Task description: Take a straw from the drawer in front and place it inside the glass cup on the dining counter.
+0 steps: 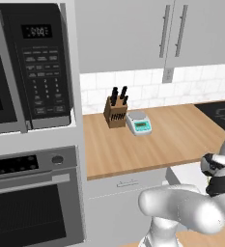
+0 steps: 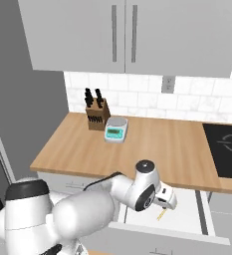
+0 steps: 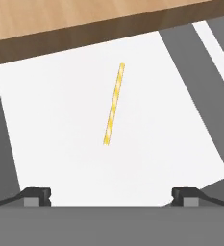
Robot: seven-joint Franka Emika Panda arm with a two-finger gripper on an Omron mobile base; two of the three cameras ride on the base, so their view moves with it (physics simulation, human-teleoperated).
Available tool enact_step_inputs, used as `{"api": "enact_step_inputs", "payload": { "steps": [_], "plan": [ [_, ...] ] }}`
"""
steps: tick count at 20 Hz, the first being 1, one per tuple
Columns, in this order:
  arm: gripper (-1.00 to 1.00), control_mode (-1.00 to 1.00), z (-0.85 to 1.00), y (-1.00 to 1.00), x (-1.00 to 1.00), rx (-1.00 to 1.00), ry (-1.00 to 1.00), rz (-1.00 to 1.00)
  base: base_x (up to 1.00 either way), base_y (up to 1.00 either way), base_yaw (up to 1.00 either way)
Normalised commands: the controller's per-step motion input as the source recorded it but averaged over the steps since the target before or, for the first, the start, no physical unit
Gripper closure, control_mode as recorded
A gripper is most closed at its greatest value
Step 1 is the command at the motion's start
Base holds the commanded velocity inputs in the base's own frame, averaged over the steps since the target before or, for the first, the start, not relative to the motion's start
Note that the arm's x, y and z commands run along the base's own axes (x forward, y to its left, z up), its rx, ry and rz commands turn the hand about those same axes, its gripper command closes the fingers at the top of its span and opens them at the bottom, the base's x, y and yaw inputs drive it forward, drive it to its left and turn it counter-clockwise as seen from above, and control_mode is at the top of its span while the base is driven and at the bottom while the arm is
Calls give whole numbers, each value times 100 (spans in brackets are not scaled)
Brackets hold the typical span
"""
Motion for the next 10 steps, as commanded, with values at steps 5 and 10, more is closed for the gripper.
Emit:
{"api": "enact_step_inputs", "payload": {
  "steps": [5,10],
  "plan": [
    [-100,-100,-24,-40,55,7,0,0,0,0,0],
    [-100,-100,-28,-34,45,9,0,0,0,0,0]
  ]
}}
